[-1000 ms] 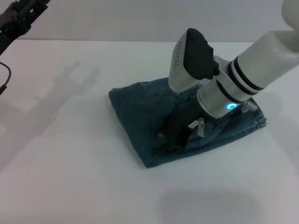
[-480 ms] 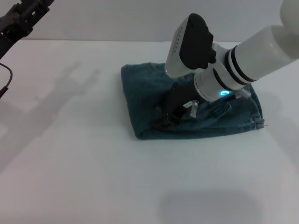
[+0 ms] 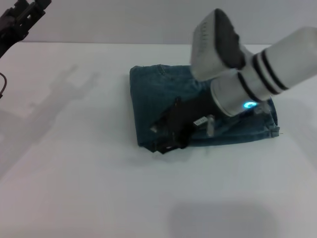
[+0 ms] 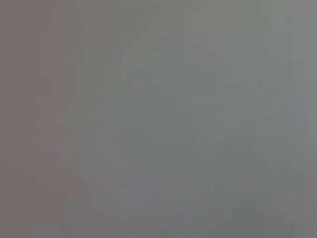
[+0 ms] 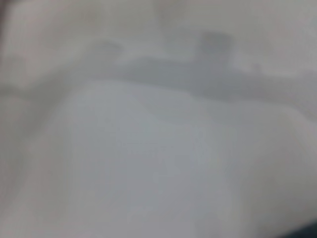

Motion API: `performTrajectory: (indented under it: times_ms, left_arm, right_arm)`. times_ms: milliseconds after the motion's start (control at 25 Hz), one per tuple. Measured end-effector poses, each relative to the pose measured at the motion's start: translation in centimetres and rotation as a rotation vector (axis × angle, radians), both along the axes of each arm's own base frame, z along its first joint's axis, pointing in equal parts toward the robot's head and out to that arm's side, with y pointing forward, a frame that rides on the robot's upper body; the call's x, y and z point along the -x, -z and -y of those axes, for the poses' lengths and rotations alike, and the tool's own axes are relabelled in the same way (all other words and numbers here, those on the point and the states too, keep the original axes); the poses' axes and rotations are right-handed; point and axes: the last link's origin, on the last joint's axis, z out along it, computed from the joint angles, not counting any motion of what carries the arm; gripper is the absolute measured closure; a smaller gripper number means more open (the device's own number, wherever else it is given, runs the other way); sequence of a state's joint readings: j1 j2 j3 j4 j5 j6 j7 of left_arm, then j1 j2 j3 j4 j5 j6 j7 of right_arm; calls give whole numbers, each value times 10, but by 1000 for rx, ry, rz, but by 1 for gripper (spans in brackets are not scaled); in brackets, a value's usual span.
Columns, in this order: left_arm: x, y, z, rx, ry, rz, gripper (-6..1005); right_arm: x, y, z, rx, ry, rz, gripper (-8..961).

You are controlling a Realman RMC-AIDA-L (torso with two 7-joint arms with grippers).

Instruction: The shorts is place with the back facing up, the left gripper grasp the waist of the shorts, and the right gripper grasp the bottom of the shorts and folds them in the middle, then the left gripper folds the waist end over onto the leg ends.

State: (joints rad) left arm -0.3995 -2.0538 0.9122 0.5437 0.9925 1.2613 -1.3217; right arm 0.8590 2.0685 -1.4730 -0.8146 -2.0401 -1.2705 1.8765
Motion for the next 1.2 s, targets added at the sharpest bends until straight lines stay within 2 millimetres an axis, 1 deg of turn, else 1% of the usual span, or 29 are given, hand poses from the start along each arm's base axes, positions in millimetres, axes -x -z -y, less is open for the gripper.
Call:
performTrajectory:
  times_ms: [120,240,320,360,400,440,520,560,600,640,720,840,880,920,1080,1200]
  left_arm:
    - [3,-1,-1,-5,-19,-7,155]
    - [5,-2,-3,-16,-33,-26,155]
    - [7,-2,-4,-26,-42,-42,155]
    - [8,-2,-4,-32,-49,-51,155]
    - [10,-2,-4,-39,-56,-58,154]
    - [13,-3,-4,-54,-69,-70,154]
    - [18,-4,-3,-81,-88,-82,153]
    - [18,-4,-3,-81,-88,-82,153]
    - [23,-6,-2,-103,-106,-88,153]
    - [34,-8,2,-157,-145,-92,153]
    - [38,-9,4,-194,-158,-101,153]
    - [47,-12,12,-318,-187,-123,154]
    - [49,-13,16,-368,-193,-132,154]
    - [52,-13,21,-409,-205,-139,154]
    - [58,-16,33,-554,-250,-195,154]
    - [68,-16,40,-655,-333,-263,154]
  right_arm:
    - [7,-23,13,30,-20,-93,448]
    - [8,-47,24,-10,-59,-248,448]
    - [2,-63,26,-78,-79,-354,448]
    - [-8,-80,26,-171,-82,-462,449]
    - [-15,-89,25,-236,-83,-524,449]
    - [-15,-89,25,-236,-83,-524,449]
    - [-31,-102,23,-363,-80,-620,449]
    - [-42,-108,22,-437,-82,-662,449]
    - [-53,-114,21,-524,-85,-705,448]
    - [-61,-118,19,-587,-85,-732,448]
    - [-83,-129,17,-738,-71,-782,448]
    - [-113,-142,14,-958,-23,-845,448]
    - [-133,-150,14,-1121,5,-865,448]
    - [-133,-150,14,-1121,5,-865,448]
    - [-164,-160,17,-1404,55,-843,449]
    - [-179,-162,19,-1552,105,-814,449]
